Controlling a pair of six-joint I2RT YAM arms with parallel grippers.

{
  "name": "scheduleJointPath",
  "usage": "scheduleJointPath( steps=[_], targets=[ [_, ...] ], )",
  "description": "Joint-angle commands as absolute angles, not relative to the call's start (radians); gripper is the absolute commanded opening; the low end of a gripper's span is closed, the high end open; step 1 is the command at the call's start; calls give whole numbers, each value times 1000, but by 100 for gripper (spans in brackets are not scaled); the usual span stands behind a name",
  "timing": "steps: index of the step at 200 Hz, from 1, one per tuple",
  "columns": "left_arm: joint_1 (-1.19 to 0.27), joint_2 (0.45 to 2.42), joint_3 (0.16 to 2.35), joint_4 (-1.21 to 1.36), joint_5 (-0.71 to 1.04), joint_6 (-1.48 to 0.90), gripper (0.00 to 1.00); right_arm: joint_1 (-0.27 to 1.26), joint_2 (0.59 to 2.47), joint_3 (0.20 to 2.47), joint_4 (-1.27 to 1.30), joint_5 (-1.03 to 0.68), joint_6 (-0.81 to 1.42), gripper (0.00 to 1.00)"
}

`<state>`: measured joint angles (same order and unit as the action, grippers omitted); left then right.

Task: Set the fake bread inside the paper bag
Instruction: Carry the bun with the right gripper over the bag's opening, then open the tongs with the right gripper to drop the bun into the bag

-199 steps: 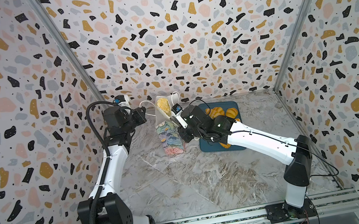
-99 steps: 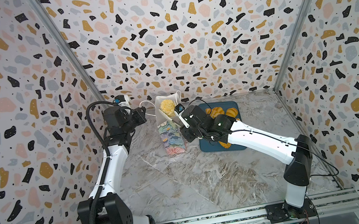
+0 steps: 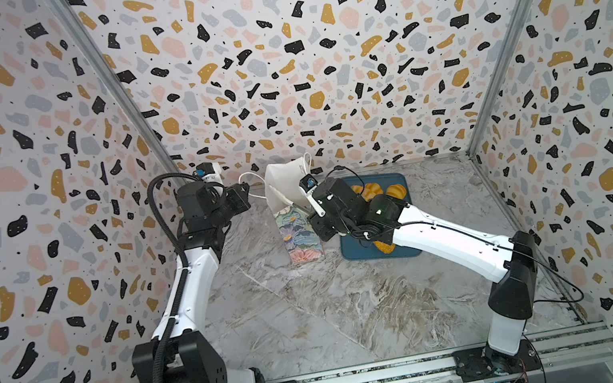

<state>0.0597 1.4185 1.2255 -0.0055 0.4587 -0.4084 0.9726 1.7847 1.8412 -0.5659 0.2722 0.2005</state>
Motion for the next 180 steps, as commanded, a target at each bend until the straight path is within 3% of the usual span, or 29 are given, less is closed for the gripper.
scheduleJointPath(
  steps=[1,180],
  targets=[
    [57,1407,1223,29,460,-407,0,971,1692,1861,-491,240,183,49],
    [58,1400,1219,34,458,-408,0,986,1542,1743,-415,323,135,49]
  ],
)
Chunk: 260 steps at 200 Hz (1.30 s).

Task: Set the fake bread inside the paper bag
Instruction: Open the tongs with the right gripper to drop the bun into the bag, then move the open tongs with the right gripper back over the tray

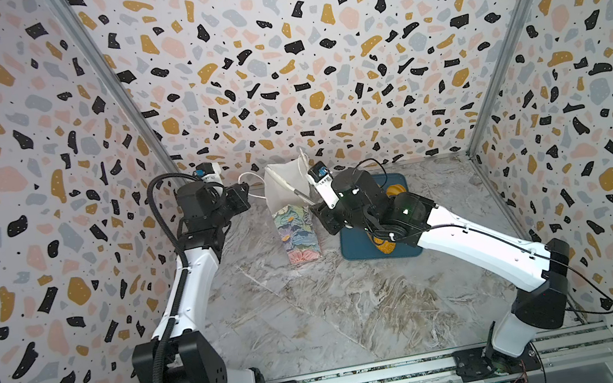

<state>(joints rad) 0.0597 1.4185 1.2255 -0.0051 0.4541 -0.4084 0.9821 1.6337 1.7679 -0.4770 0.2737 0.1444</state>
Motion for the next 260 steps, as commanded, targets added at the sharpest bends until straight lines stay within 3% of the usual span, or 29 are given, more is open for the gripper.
scheduleJointPath(
  steps=[1,80,260],
  targets=[
    [58,1400,1219,34,457,-407,0,986,1540,1741,-415,323,134,49],
    [58,1395,1218,35,453,-407,0,974,1406,1571,-391,392,167,50],
    [58,1395,1218,34,455,-405,0,826,1174,1207,-495,361,279,52]
  ],
)
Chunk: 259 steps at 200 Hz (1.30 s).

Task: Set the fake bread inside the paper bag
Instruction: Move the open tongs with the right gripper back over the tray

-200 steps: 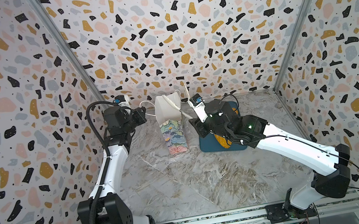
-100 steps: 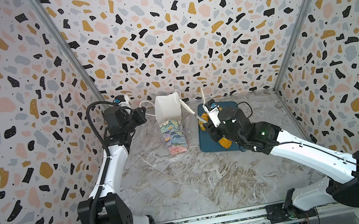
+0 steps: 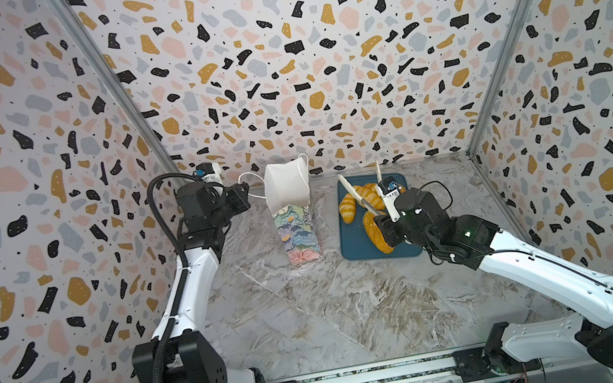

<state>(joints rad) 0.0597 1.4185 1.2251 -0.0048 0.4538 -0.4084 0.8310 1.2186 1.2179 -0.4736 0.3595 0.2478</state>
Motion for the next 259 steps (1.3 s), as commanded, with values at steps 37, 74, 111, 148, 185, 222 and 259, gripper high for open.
scheduleJointPath(
  steps=[37,74,111,148,185,222,259],
  targets=[
    [58,1395,1218,35,457,-407,0,809,1158,1162,-520,356,291,52],
    [58,1394,1217,35,456,-408,0,769,1134,1093,-523,316,306,52],
    [58,1397,1216,38,456,-408,0,727,1110,1026,-524,280,321,52],
    [58,1399,1214,45,463,-412,0,683,1100,964,-520,235,336,52],
    [58,1401,1211,47,461,-411,0,658,1113,930,-517,197,343,52],
    [58,1405,1210,48,456,-412,0,649,1132,903,-512,175,355,52],
    [58,1412,1216,41,462,-415,0,647,1169,884,-515,151,359,53]
  ],
)
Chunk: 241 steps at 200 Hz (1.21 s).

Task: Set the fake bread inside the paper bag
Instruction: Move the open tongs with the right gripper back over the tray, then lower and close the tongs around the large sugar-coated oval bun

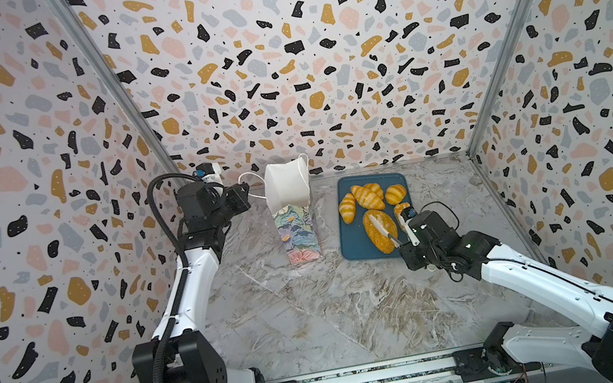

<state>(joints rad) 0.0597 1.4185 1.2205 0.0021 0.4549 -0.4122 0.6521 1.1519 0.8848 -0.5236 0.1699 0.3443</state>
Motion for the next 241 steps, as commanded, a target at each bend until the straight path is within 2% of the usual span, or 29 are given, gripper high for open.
scheduleJointPath(
  steps=[1,241],
  targets=[
    [58,1411,1216,40,460,-414,0,646,1173,887,-518,152,359,53],
    [58,1418,1221,21,439,-401,0,580,1360,927,-538,92,307,58]
  ],
)
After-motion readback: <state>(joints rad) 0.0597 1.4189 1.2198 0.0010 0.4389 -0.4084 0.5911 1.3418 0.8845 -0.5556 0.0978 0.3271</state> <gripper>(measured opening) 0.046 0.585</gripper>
